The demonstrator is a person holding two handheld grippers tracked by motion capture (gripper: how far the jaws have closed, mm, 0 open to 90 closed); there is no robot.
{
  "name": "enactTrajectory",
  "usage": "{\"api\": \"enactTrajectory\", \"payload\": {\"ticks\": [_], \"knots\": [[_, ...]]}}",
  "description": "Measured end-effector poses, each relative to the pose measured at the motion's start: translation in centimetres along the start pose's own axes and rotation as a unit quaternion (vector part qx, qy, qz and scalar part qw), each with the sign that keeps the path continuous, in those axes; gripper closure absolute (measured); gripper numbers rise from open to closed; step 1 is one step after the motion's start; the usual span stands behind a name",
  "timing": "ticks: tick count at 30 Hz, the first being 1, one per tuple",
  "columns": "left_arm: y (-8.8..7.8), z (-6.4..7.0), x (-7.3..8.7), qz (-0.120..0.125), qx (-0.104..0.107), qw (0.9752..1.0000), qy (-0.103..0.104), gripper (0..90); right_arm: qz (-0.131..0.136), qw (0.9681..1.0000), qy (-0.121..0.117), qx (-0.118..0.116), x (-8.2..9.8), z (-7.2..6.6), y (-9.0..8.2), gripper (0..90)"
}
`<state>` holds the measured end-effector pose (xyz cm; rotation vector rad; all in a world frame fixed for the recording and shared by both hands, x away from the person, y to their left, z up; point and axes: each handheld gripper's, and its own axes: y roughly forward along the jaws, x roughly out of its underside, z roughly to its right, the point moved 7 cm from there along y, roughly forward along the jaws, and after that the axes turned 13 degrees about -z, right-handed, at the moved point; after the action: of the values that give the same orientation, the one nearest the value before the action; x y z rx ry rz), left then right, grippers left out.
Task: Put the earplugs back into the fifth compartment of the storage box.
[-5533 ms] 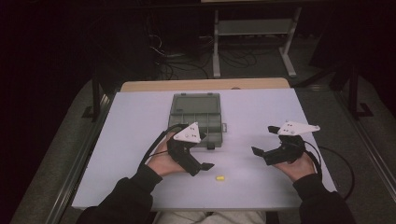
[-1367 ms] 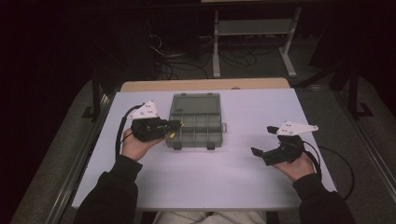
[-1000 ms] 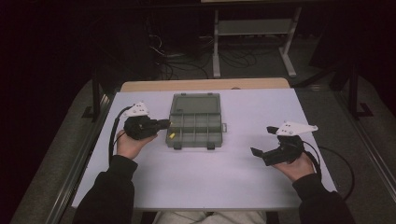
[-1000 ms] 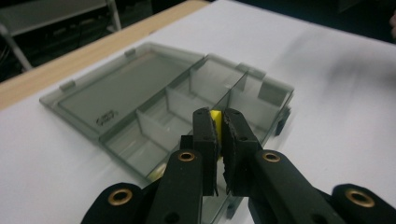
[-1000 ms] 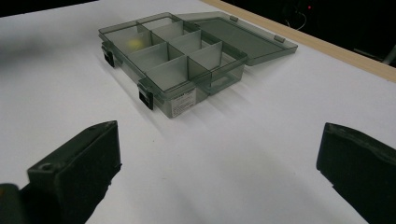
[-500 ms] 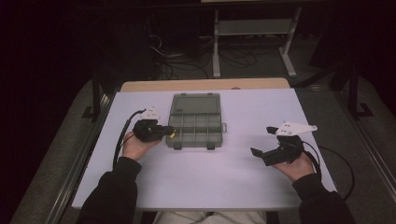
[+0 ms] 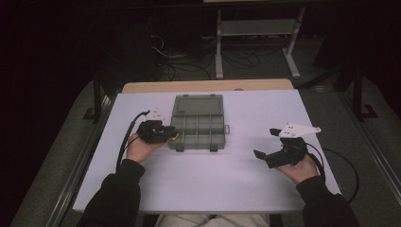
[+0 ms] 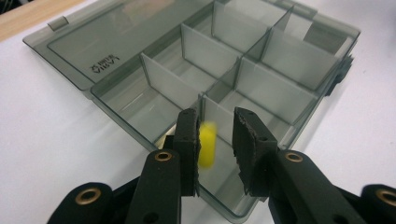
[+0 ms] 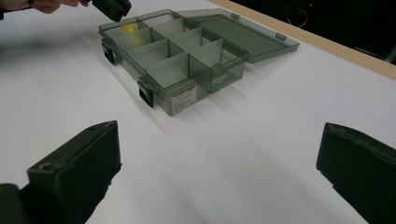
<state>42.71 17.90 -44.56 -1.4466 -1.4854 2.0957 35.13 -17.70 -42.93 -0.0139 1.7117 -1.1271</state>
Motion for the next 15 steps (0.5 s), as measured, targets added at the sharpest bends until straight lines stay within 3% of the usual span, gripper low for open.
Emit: {"api": "enactTrajectory", "payload": {"ticks": [2,6,9,14,15], "knots": [[-0.3,-0.1,0.0,0.008,0.014,0.9998,-0.007,60.6,0.0,1.0,0.0,0.0,0.0,0.0,0.0,0.0],[-1.0,-0.1,-0.2,0.025,0.021,0.9994,-0.012,45.2,-0.001,1.0,0.0,0.0,0.0,0.0,0.0,0.0],[-2.3,0.2,-0.6,0.055,0.021,0.9982,-0.009,34.4,0.001,1.0,-0.001,0.001,0.0,0.0,0.0,0.0],[-3.7,0.6,-1.3,0.088,0.026,0.9956,-0.019,2.7,0.002,1.0,-0.001,0.001,0.0,0.1,-0.1,0.0],[-4.0,0.7,-1.4,0.096,0.03,0.9948,-0.014,0.0,0.002,1.0,-0.001,0.001,0.0,0.1,-0.1,0.0]]}}
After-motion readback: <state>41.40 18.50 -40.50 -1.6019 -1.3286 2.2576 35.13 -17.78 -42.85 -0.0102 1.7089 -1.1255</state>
